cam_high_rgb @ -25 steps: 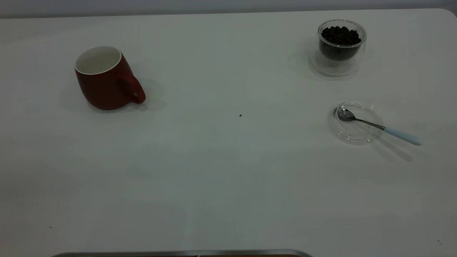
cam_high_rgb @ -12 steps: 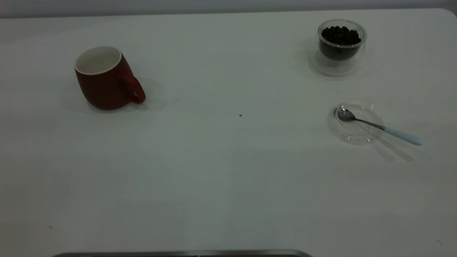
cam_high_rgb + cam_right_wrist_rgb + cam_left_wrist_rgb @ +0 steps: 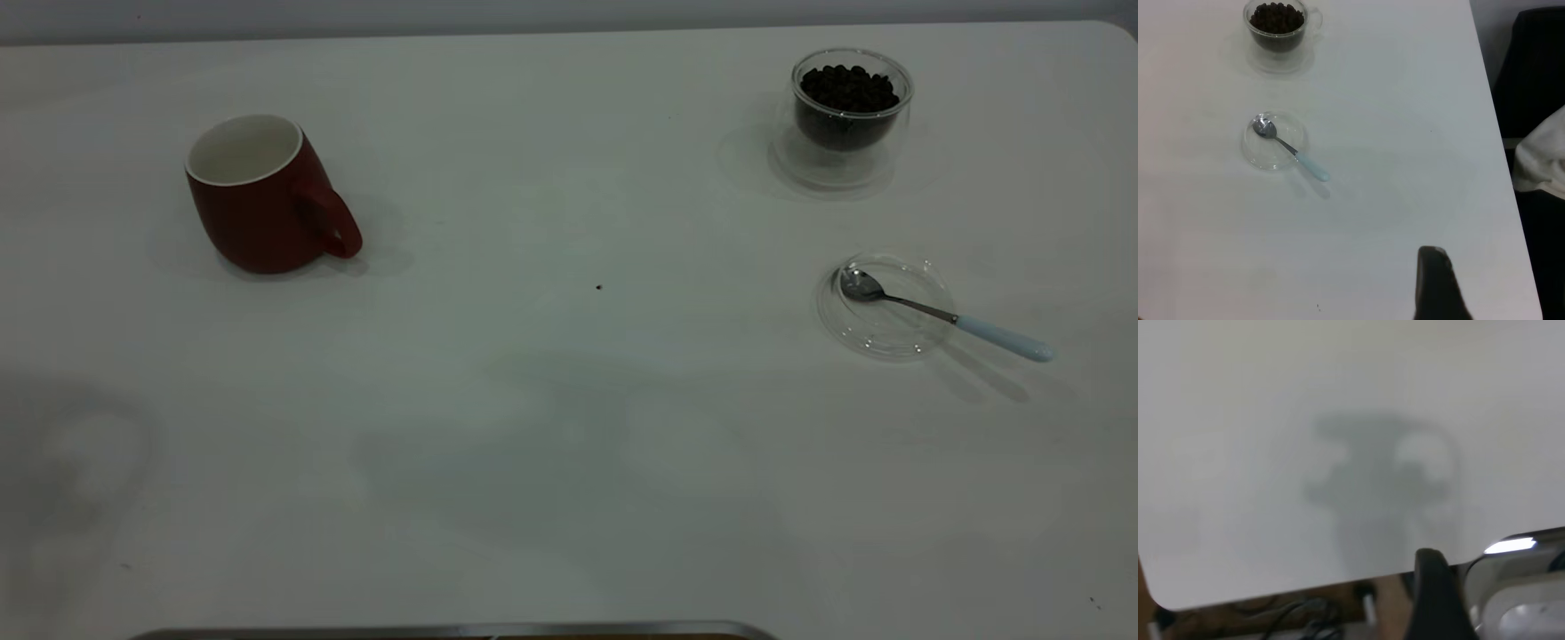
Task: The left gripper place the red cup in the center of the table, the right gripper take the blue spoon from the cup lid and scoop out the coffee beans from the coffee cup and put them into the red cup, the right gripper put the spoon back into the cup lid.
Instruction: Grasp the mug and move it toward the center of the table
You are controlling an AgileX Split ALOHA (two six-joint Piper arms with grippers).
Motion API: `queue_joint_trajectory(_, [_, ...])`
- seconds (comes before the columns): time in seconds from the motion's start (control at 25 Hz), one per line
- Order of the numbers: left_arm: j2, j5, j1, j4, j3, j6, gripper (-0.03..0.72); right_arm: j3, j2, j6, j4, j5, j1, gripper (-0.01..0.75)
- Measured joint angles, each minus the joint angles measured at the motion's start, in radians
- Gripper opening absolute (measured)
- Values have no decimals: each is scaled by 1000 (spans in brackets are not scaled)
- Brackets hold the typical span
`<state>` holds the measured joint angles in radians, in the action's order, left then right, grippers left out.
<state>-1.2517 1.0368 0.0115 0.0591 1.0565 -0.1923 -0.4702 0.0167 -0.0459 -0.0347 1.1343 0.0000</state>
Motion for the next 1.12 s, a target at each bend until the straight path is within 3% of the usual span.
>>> queue_joint_trajectory(0.36, [-356, -116, 0, 193, 78, -165, 590, 0, 0, 0, 0, 0, 0, 478])
queue_joint_trajectory(0.64, [-543, -199, 0, 144, 79, -507, 588, 0, 0, 0, 0, 0, 0, 478])
queue_joint_trajectory(0.84, [-687, -319, 0, 141, 107, -592, 588, 0, 0, 0, 0, 0, 0, 478])
queue_joint_trajectory(1.12, [-895, -345, 0, 140, 295, -712, 588, 0, 0, 0, 0, 0, 0, 478])
